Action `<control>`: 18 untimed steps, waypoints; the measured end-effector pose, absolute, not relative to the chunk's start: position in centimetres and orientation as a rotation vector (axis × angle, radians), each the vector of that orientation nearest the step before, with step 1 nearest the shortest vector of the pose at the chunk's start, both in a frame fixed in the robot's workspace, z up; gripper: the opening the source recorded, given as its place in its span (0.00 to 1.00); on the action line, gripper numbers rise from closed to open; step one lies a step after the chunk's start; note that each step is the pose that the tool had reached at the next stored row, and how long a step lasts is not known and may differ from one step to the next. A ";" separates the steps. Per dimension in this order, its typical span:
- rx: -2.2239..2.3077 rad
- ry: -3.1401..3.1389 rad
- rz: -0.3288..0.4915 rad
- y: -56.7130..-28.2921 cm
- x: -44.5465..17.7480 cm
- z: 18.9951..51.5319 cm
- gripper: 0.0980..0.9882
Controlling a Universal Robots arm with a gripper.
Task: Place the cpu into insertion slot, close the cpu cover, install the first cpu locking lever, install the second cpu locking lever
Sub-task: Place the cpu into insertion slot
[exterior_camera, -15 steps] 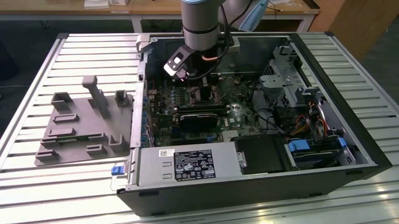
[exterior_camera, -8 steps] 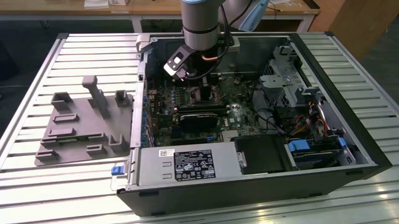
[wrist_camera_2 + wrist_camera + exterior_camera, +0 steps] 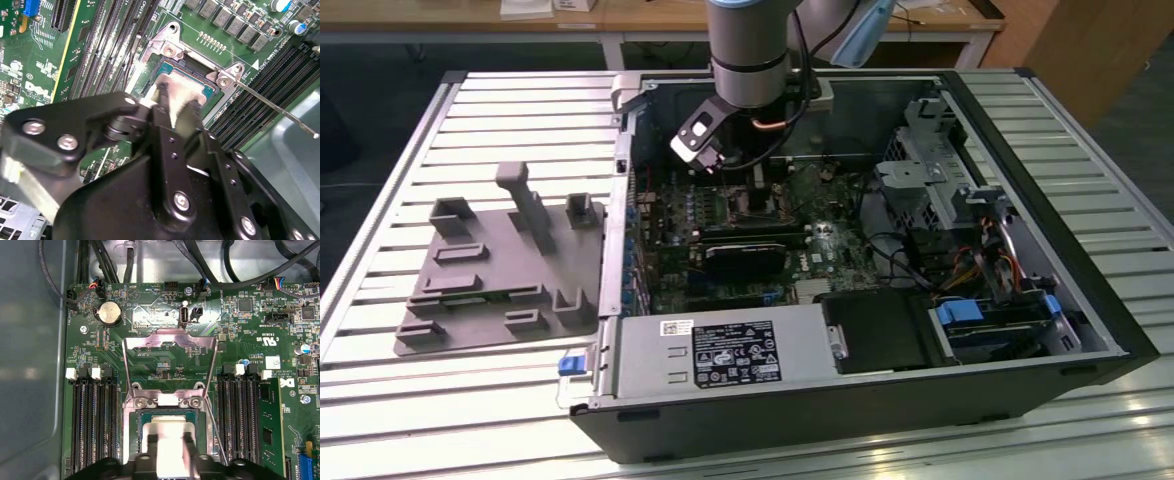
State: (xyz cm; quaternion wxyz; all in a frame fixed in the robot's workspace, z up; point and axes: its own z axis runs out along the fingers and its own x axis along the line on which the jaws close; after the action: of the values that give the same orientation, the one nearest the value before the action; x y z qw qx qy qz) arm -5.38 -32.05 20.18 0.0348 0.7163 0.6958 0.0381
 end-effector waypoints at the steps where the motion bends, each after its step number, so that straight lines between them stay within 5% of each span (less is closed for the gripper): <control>1: 2.202 2.139 0.117 -32.0 -5.4 20.2 0.22; 6: 2.202 2.139 0.117 -32.0 -5.4 20.2 0.03; 18: 2.202 2.139 0.117 -32.1 -5.4 20.8 0.00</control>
State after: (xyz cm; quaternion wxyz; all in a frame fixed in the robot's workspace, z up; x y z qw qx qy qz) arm -5.38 -32.05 20.76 0.0349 0.7163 0.6958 0.0381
